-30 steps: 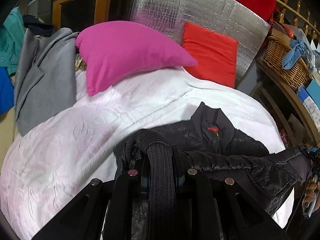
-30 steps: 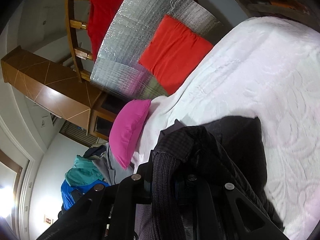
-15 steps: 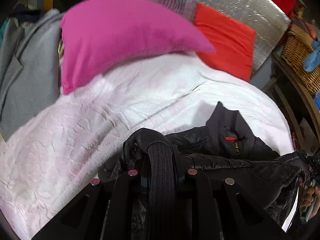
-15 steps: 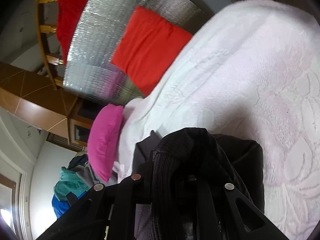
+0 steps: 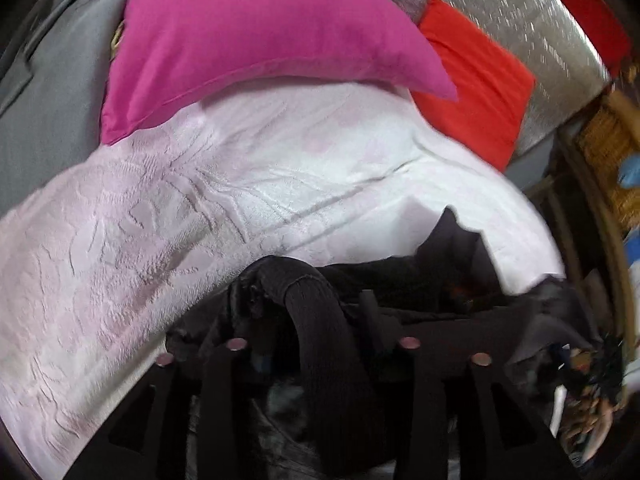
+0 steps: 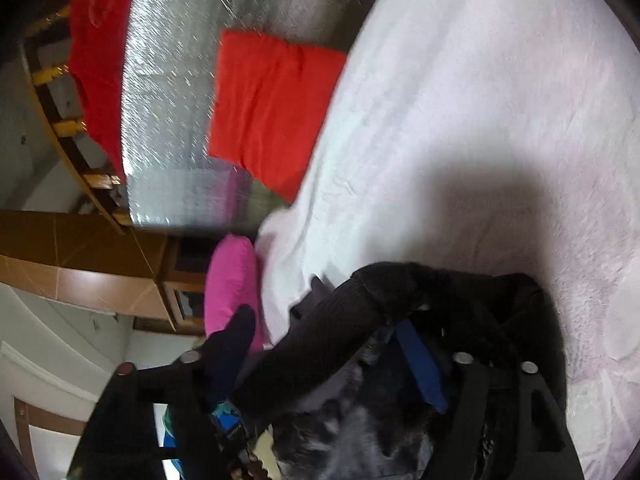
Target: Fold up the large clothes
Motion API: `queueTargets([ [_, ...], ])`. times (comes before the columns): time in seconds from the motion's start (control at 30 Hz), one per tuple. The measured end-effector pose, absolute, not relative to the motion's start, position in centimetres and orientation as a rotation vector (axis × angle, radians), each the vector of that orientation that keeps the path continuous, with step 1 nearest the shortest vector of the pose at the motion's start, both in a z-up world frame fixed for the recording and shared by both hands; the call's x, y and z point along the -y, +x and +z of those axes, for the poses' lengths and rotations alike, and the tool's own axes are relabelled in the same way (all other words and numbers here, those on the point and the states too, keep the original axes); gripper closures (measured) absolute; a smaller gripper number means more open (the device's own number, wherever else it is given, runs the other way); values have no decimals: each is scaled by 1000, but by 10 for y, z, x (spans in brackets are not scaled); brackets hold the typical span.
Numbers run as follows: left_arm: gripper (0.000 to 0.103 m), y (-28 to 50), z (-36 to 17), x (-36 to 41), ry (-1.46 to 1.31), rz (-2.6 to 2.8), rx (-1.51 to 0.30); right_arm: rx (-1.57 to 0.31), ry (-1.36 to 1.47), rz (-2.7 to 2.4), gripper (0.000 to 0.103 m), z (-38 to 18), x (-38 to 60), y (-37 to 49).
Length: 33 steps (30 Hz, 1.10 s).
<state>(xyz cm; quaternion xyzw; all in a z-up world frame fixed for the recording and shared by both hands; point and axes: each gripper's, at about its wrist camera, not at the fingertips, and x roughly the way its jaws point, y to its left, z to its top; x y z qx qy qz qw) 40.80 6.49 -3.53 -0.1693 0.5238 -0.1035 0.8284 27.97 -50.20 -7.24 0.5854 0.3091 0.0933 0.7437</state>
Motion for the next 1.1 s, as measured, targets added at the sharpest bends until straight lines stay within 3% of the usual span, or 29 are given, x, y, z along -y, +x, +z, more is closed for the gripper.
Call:
queueTargets([
  [0.07,39,404,-25,-72,-401,-195,-1080,-656,1242,185,20,-59,504,272],
  [0.13,29,396,-5,-83,-425,-143,-979,-658,1174,173,20,-46,504,264],
  [0.23,23,385,15,-94,-451,-128,-883,-678,1072,154,20,-33,503,257],
  [0.6,22,410,-49,-62,-176,-200,-1060,-935,603,108,20,-45,475,299],
  [0.83,22,430,-67,-27,-18,-250,-1086,-994,506,81,20,-61,470,335],
  [0.87,23,432,-69,-24,-3,-248,-1086,-1008,481,85,22,-62,467,337],
  [0.9,29,435,-71,-21,21,-239,-1083,-1029,447,93,47,-64,460,342],
  [0.93,61,437,-72,-19,52,-226,-1086,-1058,401,74,74,-66,454,345],
  [0.97,71,438,-75,-17,84,-198,-1101,-1059,359,63,77,-63,450,344],
  [1.0,74,439,-73,-18,75,-185,-1090,-1031,321,53,83,-54,446,340],
  [1.1,78,438,-68,-29,29,-154,-1035,-936,322,21,85,-32,455,333],
])
